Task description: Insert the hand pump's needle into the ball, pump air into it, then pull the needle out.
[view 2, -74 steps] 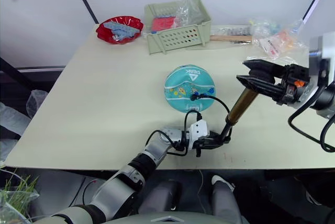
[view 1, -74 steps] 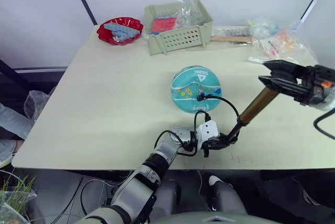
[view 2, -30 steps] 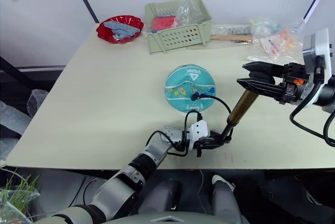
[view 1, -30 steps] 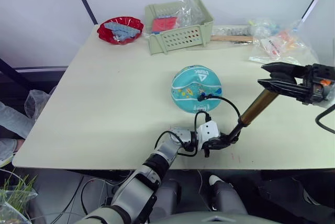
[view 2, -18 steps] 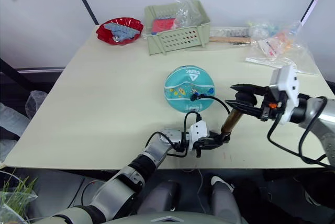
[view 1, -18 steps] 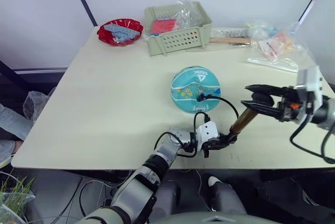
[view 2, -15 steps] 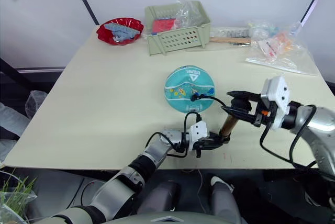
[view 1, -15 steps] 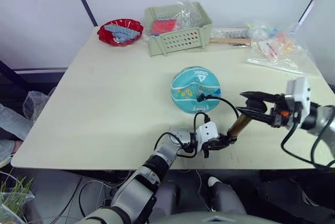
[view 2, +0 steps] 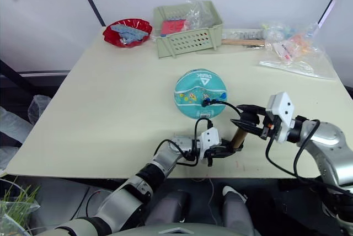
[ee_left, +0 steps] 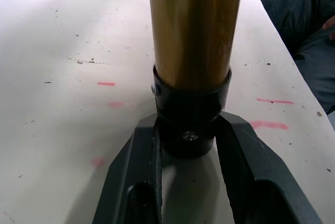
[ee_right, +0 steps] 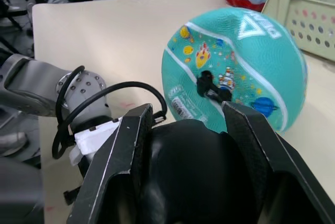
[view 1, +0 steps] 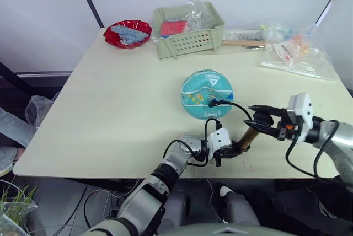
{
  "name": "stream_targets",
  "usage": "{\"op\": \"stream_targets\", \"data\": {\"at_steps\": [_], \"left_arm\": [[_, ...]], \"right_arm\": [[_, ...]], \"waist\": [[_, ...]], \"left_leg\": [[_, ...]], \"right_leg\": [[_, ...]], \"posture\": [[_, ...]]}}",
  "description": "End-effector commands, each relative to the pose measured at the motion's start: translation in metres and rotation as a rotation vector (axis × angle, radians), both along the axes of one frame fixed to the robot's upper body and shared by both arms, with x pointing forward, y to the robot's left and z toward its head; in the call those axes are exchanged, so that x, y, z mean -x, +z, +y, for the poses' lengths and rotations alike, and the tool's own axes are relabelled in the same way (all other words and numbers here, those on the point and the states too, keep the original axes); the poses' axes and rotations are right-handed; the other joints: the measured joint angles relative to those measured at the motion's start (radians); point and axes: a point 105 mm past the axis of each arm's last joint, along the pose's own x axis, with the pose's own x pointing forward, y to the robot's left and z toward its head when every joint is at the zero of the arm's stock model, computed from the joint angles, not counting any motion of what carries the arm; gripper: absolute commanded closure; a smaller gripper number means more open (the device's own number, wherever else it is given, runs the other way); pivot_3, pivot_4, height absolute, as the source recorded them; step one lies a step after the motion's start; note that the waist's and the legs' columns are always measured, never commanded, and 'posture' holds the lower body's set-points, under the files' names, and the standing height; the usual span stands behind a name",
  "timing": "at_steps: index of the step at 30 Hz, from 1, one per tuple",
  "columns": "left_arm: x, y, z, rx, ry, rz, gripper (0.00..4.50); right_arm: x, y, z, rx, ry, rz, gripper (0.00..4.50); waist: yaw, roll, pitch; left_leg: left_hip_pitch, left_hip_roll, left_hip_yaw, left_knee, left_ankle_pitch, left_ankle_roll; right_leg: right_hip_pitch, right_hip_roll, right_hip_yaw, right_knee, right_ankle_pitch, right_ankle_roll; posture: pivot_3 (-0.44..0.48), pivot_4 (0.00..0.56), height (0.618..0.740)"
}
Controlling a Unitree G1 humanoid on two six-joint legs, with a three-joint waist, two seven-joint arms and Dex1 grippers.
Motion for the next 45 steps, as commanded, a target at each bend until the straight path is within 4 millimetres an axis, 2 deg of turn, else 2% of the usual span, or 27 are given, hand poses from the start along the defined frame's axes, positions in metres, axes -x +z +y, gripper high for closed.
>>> {"op": "stream_targets", "data": {"at_steps": [1,4,7,12,15,20,24,28,32,34,40,45], "left_arm": [[0.007,-0.033,0.020,-0.119,0.033,0.089,3.45],[0.007,-0.033,0.021,-0.123,0.031,0.086,3.45],[0.006,-0.033,0.022,-0.124,0.033,0.086,3.45],[0.005,-0.033,0.023,-0.128,0.032,0.083,3.45],[0.006,-0.034,0.022,-0.127,0.029,0.083,3.45],[0.007,-0.034,0.020,-0.125,0.025,0.082,3.45],[0.007,-0.034,0.020,-0.126,0.024,0.081,3.45],[0.007,-0.033,0.021,-0.125,0.026,0.076,3.45],[0.007,-0.033,0.021,-0.124,0.028,0.075,3.45],[0.007,-0.033,0.021,-0.124,0.027,0.075,3.45],[0.006,-0.032,0.021,-0.125,0.030,0.076,3.45],[0.007,-0.032,0.020,-0.123,0.026,0.081,3.45]], "right_arm": [[0.011,0.071,-0.015,-0.054,0.024,-0.140,2.83],[0.017,0.096,-0.016,-0.069,0.040,-0.142,2.83],[0.020,0.112,-0.017,-0.085,0.041,-0.144,2.83],[0.022,0.117,-0.019,-0.049,0.037,-0.119,2.83],[0.018,0.099,-0.015,-0.035,0.033,-0.069,2.83],[0.015,0.045,-0.003,0.044,0.045,0.024,2.83],[0.012,0.024,0.003,0.050,0.040,0.036,2.83],[0.008,-0.020,0.013,0.117,0.026,0.063,2.83],[0.004,-0.040,0.017,0.096,0.002,0.056,2.83],[0.004,-0.038,0.017,0.090,0.010,0.030,2.83],[0.005,-0.010,0.015,0.042,0.041,-0.029,2.83],[0.009,0.033,0.007,-0.020,0.076,-0.081,2.83]], "waist": [[0.000,0.001,0.001],[0.000,0.001,0.001],[0.000,0.001,0.001],[0.000,0.001,0.001],[0.000,0.001,0.001],[-0.001,-0.004,-0.002],[-0.002,-0.005,-0.003],[-0.003,-0.007,-0.005],[-0.004,-0.009,-0.006],[-0.004,-0.009,-0.006],[-0.003,-0.006,-0.004],[-0.002,-0.003,-0.002]], "left_leg": [[-0.001,0.000,0.000,0.000,0.000,0.000],[-0.005,0.001,0.000,-0.001,0.000,0.000],[-0.008,0.001,-0.001,-0.001,0.000,0.000],[-0.010,0.001,0.000,0.000,0.000,0.000],[-0.010,0.001,-0.001,0.000,0.000,0.000],[-0.009,0.001,-0.001,0.000,0.000,0.000],[-0.004,0.001,0.000,0.000,0.000,0.000],[0.000,0.002,-0.001,-0.001,0.000,0.000],[0.002,0.002,0.000,-0.001,0.000,0.000],[0.003,0.002,0.000,-0.001,0.000,0.000],[0.003,0.002,-0.001,-0.001,0.000,0.000],[-0.002,0.001,0.000,-0.001,0.000,0.000]], "right_leg": [[-0.001,0.000,0.000,0.000,0.001,-0.001],[-0.006,0.001,-0.001,0.000,0.002,-0.004],[-0.008,0.000,-0.001,0.000,0.002,-0.004],[-0.009,0.000,-0.001,-0.001,0.002,-0.004],[-0.010,0.000,-0.002,-0.001,0.002,-0.004],[-0.009,0.001,-0.003,-0.001,0.002,-0.004],[-0.005,0.001,-0.001,0.000,0.000,0.000],[-0.001,0.002,-0.002,0.000,0.000,0.000],[0.001,0.002,-0.001,0.000,-0.001,0.001],[0.002,0.002,-0.001,0.000,-0.001,0.001],[0.001,0.002,-0.001,0.000,0.000,0.000],[-0.004,0.001,0.000,0.000,0.002,-0.003]], "posture": [[0.000,0.150,0.740],[0.000,0.150,0.740],[0.000,0.150,0.740],[0.000,0.150,0.740],[0.000,0.150,0.740],[0.000,0.150,0.740],[0.000,0.150,0.740],[0.000,0.150,0.740],[0.000,0.150,0.740],[0.000,0.150,0.740],[0.000,0.150,0.740],[0.000,0.150,0.740]]}}
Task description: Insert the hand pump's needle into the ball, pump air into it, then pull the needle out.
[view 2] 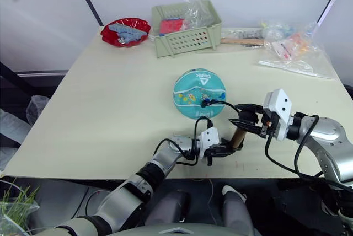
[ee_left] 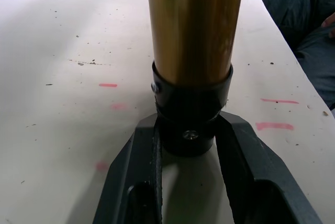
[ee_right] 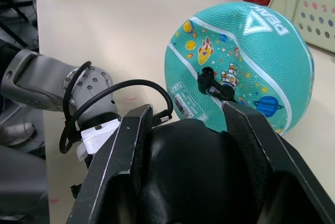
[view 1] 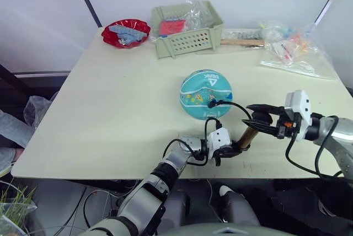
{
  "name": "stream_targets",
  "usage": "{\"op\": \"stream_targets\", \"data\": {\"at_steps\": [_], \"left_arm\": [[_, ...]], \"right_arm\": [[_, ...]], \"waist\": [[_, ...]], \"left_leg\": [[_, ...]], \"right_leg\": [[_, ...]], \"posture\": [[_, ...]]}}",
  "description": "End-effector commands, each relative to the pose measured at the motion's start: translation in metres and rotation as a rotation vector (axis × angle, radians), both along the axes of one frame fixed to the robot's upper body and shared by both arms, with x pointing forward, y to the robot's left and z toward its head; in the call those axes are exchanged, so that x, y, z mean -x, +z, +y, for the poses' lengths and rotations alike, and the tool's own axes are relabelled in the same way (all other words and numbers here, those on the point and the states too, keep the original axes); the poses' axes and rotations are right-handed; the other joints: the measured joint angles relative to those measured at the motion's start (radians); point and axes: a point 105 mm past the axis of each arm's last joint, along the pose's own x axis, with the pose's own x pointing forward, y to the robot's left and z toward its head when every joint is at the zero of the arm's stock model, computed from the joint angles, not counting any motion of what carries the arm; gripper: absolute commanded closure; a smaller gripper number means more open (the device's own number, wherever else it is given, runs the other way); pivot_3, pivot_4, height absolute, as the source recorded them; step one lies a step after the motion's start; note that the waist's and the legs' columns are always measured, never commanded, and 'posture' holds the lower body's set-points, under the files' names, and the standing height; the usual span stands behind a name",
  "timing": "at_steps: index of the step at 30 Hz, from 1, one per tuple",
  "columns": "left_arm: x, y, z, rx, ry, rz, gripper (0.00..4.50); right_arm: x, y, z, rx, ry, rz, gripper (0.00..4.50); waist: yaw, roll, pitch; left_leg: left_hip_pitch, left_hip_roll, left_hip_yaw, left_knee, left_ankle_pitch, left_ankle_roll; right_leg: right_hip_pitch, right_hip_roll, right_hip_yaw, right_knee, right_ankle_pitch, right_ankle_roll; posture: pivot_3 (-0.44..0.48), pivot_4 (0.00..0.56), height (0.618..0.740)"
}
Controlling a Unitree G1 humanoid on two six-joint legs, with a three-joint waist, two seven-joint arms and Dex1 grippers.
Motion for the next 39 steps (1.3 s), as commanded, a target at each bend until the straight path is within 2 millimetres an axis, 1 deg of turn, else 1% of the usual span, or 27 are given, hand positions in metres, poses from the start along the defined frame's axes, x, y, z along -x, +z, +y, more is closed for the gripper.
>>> {"op": "stream_targets", "data": {"at_steps": [1,4,7,11,13,16,18,19,21,24,28,31,34,35,39], "left_arm": [[0.007,-0.031,0.018,-0.115,0.029,0.087,3.45],[0.006,-0.031,0.019,-0.118,0.027,0.088,3.45],[0.006,-0.032,0.020,-0.121,0.027,0.088,3.45],[0.005,-0.032,0.021,-0.124,0.026,0.087,3.45],[0.005,-0.032,0.021,-0.124,0.025,0.086,3.45],[0.006,-0.032,0.020,-0.123,0.021,0.086,3.45],[0.007,-0.032,0.019,-0.123,0.020,0.087,3.45],[0.008,-0.033,0.019,-0.123,0.018,0.086,3.45],[0.009,-0.033,0.019,-0.121,0.018,0.087,3.45],[0.010,-0.033,0.018,-0.120,0.017,0.086,3.45],[0.009,-0.033,0.018,-0.118,0.022,0.087,3.45],[0.010,-0.033,0.018,-0.118,0.024,0.086,3.45],[0.009,-0.033,0.019,-0.118,0.027,0.086,3.45],[0.009,-0.033,0.019,-0.118,0.026,0.085,3.45],[0.008,-0.032,0.019,-0.117,0.026,0.086,3.45]], "right_arm": [[0.008,0.050,-0.008,-0.062,0.053,-0.097,2.83],[0.013,0.079,-0.020,-0.064,0.059,-0.120,2.83],[0.014,0.097,-0.024,-0.076,0.052,-0.136,2.83],[0.019,0.116,-0.027,-0.087,0.048,-0.153,2.83],[0.021,0.124,-0.027,-0.093,0.051,-0.153,2.83],[0.023,0.126,-0.031,-0.063,0.043,-0.119,2.83],[0.022,0.125,-0.029,-0.082,0.041,-0.115,2.83],[0.020,0.117,-0.028,-0.067,0.039,-0.099,2.83],[0.017,0.092,-0.024,-0.035,0.035,-0.042,2.83],[0.011,0.069,-0.022,-0.017,0.004,-0.007,2.83],[0.009,0.026,-0.018,0.064,0.000,0.055,2.83],[0.008,0.012,-0.015,0.072,-0.001,0.065,2.83],[0.002,-0.020,-0.013,0.112,-0.030,0.095,2.83],[0.002,-0.032,-0.014,0.156,-0.022,0.095,2.83],[-0.003,-0.049,-0.010,0.126,-0.046,0.085,2.83]], "waist": [[0.000,0.000,0.000],[0.001,0.003,0.002],[0.001,0.003,0.003],[0.001,0.003,0.003],[0.001,0.003,0.003],[0.001,0.003,0.003],[0.001,0.003,0.003],[0.001,0.003,0.003],[0.001,0.002,0.002],[0.000,0.000,0.000],[0.000,-0.003,-0.002],[-0.001,-0.004,-0.003],[-0.001,-0.005,-0.003],[0.000,-0.005,-0.003],[-0.001,-0.008,-0.006]], "left_leg": [[-0.001,0.000,0.000,0.000,0.000,0.000],[-0.002,0.000,0.000,0.000,0.000,0.000],[-0.004,0.000,0.000,0.000,0.000,0.000],[-0.005,0.000,-0.001,0.001,0.000,0.000],[-0.006,0.000,0.000,0.001,0.000,0.000],[-0.006,0.000,0.000,0.001,0.000,0.000],[-0.006,0.000,-0.001,0.001,0.000,0.000],[-0.006,0.000,-0.001,0.001,0.000,0.000],[-0.006,0.000,-0.001,0.001,0.000,0.000],[-0.005,0.000,-0.001,0.001,0.000,0.000],[0.000,0.001,0.000,0.001,0.000,0.000],[0.005,0.001,0.000,0.001,0.000,0.000],[0.006,0.002,-0.001,0.001,0.000,0.000],[0.006,0.002,-0.001,0.001,0.000,0.000],[0.006,0.001,-0.001,0.001,0.000,0.000]], "right_leg": [[-0.001,0.000,0.000,0.000,0.000,0.000],[-0.002,0.000,0.000,0.000,0.000,0.000],[-0.003,0.000,-0.001,0.000,0.000,0.000],[-0.004,0.000,-0.001,0.000,0.000,0.000],[-0.004,-0.001,-0.001,0.000,0.000,0.000],[-0.005,-0.001,-0.001,0.000,0.000,0.000],[-0.005,0.000,-0.002,0.000,0.000,0.000],[-0.005,-0.001,-0.002,0.000,0.000,0.000],[-0.004,-0.001,-0.002,0.000,0.000,0.000],[-0.004,0.000,-0.002,0.000,0.000,0.000],[0.001,0.000,-0.001,0.000,-0.001,0.001],[0.005,0.000,-0.001,0.000,-0.002,0.004],[0.007,0.001,-0.002,0.000,-0.003,0.004],[0.007,0.001,-0.002,0.000,-0.003,0.004],[0.007,0.001,-0.002,0.000,-0.003,0.004]], "posture": [[0.000,0.150,0.740],[0.000,0.150,0.740],[0.000,0.150,0.740],[0.000,0.150,0.740],[0.000,0.150,0.740],[0.000,0.150,0.740],[0.000,0.150,0.740],[0.000,0.150,0.740],[0.000,0.150,0.740],[0.000,0.150,0.740],[0.000,0.150,0.740],[0.000,0.150,0.740],[0.000,0.150,0.740],[0.000,0.150,0.740],[0.000,0.150,0.740]]}}
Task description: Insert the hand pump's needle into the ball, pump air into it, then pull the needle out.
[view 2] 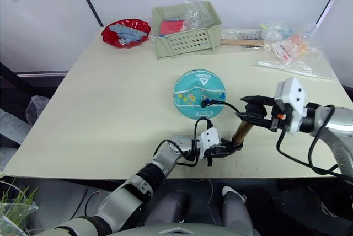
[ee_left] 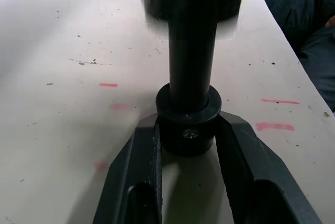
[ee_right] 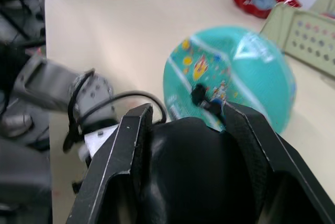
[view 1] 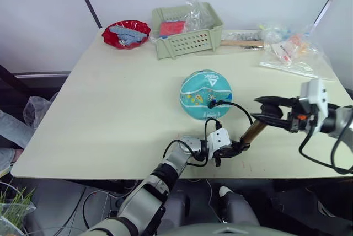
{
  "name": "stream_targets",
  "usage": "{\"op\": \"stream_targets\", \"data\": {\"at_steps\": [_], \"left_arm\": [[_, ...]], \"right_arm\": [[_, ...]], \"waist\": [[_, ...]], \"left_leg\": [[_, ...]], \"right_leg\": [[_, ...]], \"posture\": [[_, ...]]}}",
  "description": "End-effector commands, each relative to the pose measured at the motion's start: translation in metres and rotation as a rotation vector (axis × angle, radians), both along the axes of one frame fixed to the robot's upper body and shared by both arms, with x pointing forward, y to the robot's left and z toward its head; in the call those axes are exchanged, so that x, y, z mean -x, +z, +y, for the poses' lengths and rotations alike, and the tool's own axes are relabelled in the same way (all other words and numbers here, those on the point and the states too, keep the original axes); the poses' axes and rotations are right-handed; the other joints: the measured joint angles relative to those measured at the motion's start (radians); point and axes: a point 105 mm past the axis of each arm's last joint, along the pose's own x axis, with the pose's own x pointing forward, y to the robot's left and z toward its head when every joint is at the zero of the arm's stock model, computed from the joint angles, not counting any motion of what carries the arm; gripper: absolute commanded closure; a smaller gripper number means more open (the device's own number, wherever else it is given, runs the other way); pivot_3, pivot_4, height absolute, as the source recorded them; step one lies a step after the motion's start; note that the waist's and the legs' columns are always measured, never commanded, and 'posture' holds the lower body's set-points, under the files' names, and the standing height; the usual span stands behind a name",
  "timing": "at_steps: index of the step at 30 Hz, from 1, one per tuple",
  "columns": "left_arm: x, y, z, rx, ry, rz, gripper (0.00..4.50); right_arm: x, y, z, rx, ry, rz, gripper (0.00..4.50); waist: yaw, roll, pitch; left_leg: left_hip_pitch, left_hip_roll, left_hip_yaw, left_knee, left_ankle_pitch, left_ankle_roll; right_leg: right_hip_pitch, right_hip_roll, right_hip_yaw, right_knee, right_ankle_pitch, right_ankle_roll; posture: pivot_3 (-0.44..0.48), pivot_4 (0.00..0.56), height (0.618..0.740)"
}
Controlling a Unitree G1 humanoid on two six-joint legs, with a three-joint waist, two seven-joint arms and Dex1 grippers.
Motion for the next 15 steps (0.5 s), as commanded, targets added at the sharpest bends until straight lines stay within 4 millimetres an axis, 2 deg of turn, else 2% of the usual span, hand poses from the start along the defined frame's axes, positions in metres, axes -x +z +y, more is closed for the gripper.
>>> {"op": "stream_targets", "data": {"at_steps": [1,4,6,15], "left_arm": [[0.008,-0.027,0.017,-0.105,0.013,0.077,3.45],[0.007,-0.027,0.017,-0.106,0.013,0.076,3.45],[0.007,-0.026,0.017,-0.107,0.013,0.076,3.45],[0.005,-0.026,0.018,-0.110,0.014,0.076,3.45]], "right_arm": [[-0.003,-0.043,-0.008,0.068,-0.066,0.102,2.83],[-0.004,-0.043,-0.008,0.054,-0.070,0.089,2.83],[-0.005,-0.034,-0.009,0.020,-0.075,0.073,2.83],[0.000,0.047,-0.016,-0.079,-0.005,-0.044,2.83]], "waist": [[0.000,-0.001,0.000],[0.000,0.001,-0.001],[0.000,0.000,-0.001],[0.001,0.007,0.004]], "left_leg": [[0.000,0.000,0.000,0.000,0.000,0.000],[0.000,0.000,0.000,0.000,0.000,0.000],[0.000,0.000,0.000,0.000,0.000,0.000],[-0.003,-0.001,0.000,0.000,0.000,0.000]], "right_leg": [[0.000,0.000,0.000,0.000,0.000,0.000],[0.000,0.000,0.001,0.000,0.000,0.000],[0.000,0.000,0.000,0.000,0.000,0.000],[-0.003,-0.001,0.000,0.000,0.002,-0.003]], "posture": [[0.000,0.150,0.740],[0.000,0.150,0.740],[0.000,0.150,0.740],[0.000,0.150,0.740]]}}
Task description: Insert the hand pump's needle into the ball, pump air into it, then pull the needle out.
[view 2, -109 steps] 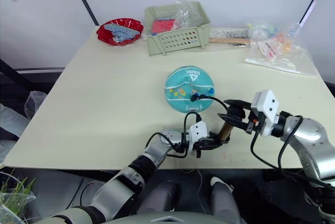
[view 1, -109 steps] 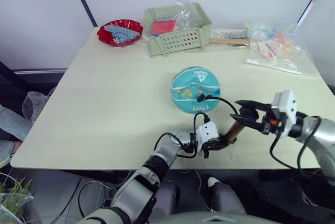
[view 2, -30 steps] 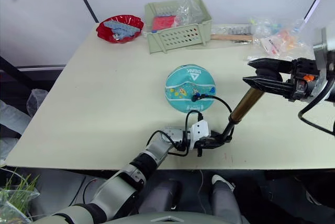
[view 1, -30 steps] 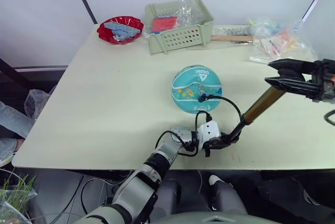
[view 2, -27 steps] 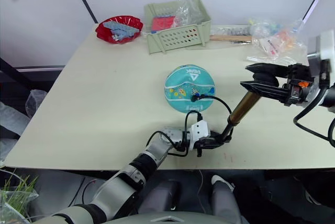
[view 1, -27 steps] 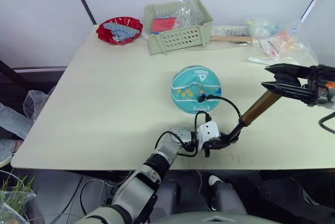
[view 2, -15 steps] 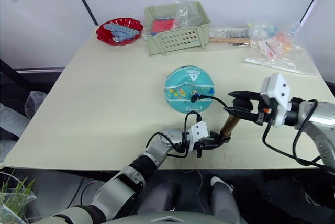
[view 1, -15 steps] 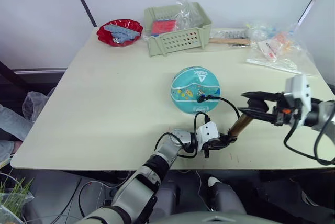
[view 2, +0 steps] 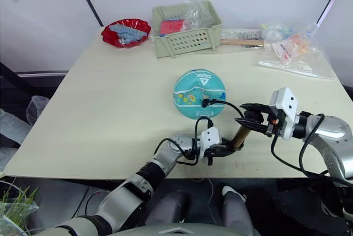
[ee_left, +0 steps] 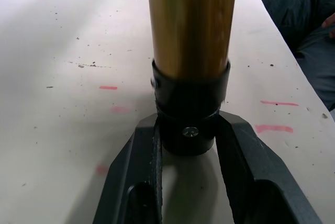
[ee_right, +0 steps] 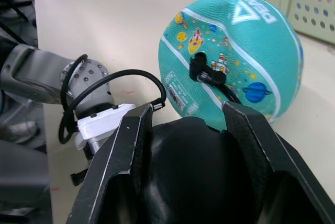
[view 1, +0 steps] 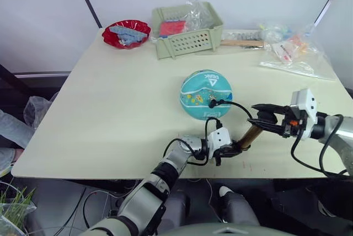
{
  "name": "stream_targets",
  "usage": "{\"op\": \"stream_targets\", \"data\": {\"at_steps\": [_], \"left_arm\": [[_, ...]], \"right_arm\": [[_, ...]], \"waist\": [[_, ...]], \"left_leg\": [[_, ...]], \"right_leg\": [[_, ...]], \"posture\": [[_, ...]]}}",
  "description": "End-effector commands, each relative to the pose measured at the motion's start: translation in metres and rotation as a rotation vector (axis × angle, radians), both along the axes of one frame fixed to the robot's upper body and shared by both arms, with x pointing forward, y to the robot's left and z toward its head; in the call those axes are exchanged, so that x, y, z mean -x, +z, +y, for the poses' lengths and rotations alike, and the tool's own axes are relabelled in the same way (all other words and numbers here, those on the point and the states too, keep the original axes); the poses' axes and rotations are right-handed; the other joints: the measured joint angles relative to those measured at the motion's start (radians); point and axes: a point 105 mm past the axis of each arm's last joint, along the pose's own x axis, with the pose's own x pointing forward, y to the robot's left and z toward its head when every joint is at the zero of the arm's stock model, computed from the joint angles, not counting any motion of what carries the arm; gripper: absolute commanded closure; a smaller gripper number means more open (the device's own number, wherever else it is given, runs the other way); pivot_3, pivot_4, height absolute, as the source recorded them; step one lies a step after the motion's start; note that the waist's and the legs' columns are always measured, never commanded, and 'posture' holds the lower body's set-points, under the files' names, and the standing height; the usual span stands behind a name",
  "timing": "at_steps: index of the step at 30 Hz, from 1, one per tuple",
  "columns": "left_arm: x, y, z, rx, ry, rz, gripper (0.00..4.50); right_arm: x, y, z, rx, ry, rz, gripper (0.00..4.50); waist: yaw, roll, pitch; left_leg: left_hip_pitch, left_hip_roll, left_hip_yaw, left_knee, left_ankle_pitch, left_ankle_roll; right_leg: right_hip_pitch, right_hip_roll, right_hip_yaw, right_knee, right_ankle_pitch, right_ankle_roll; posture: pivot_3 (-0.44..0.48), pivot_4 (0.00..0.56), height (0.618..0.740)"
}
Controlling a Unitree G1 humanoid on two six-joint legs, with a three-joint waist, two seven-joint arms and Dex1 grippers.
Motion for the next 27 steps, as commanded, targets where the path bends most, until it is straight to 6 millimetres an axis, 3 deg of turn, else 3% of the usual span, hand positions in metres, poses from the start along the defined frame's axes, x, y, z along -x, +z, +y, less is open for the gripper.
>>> {"op": "stream_targets", "data": {"at_steps": [1,6,12,15,22,27], "left_arm": [[0.007,-0.031,0.020,-0.113,0.033,0.083,3.45],[0.008,-0.032,0.020,-0.116,0.023,0.079,3.45],[0.007,-0.033,0.022,-0.118,0.029,0.078,3.45],[0.008,-0.034,0.023,-0.119,0.030,0.080,3.45],[0.009,-0.034,0.022,-0.116,0.035,0.079,3.45],[0.009,-0.034,0.022,-0.116,0.039,0.076,3.45]], "right_arm": [[0.005,0.048,-0.005,-0.031,0.024,-0.108,2.83],[0.017,0.114,-0.013,-0.086,0.054,-0.182,2.83],[0.022,0.129,-0.017,-0.084,0.051,-0.158,2.83],[0.020,0.114,-0.014,-0.067,0.055,-0.107,2.83],[0.013,0.037,-0.003,0.038,0.046,0.018,2.83],[0.008,0.001,0.005,0.055,0.024,0.015,2.83]], "waist": [[0.000,0.001,0.001],[0.000,0.006,0.004],[0.001,0.005,0.004],[0.000,0.005,0.004],[-0.002,-0.002,-0.001],[-0.002,-0.005,-0.003]], "left_leg": [[0.000,0.000,0.000,0.000,0.000,0.000],[-0.007,-0.001,0.002,0.001,0.000,0.000],[-0.011,-0.001,0.001,0.001,0.000,0.000],[-0.011,0.000,0.001,0.001,0.000,0.000],[-0.007,0.000,0.001,0.000,0.000,0.000],[0.002,0.002,0.001,0.000,0.000,0.000]], "right_leg": [[0.000,0.000,0.000,0.000,0.000,-0.001],[-0.008,-0.001,0.002,0.000,0.001,-0.001],[-0.010,-0.001,0.000,0.000,0.001,-0.001],[-0.010,-0.001,0.000,0.000,0.001,-0.001],[-0.007,0.000,0.000,0.000,0.001,-0.001],[0.001,0.000,0.001,0.000,-0.002,0.003]], "posture": [[0.000,0.150,0.740],[0.000,0.150,0.740],[0.000,0.150,0.740],[0.000,0.150,0.740],[0.000,0.150,0.740],[0.000,0.150,0.740]]}}
